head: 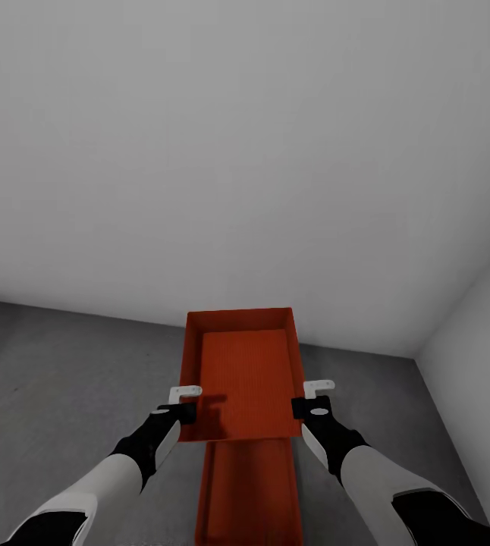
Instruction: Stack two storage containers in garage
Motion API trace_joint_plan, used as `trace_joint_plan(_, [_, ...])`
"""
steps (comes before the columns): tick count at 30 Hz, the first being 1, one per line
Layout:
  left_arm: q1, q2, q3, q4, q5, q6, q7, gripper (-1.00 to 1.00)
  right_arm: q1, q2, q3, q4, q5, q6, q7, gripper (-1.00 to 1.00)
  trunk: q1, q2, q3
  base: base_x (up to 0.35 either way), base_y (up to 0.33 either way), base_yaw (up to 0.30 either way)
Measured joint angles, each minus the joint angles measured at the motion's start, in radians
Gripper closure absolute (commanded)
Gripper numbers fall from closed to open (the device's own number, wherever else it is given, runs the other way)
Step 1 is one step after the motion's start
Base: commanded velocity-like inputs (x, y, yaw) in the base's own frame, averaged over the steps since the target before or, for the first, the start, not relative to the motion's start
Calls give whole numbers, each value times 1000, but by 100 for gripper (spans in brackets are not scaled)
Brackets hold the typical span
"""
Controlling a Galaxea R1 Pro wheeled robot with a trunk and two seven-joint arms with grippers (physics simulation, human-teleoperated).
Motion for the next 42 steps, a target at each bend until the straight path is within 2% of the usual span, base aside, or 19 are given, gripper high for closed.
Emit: trace_joint_plan(42, [0,0,0,0,0,0,0,100,0,0,0,0,0,0,0,100,0,0,-67,0,0,0])
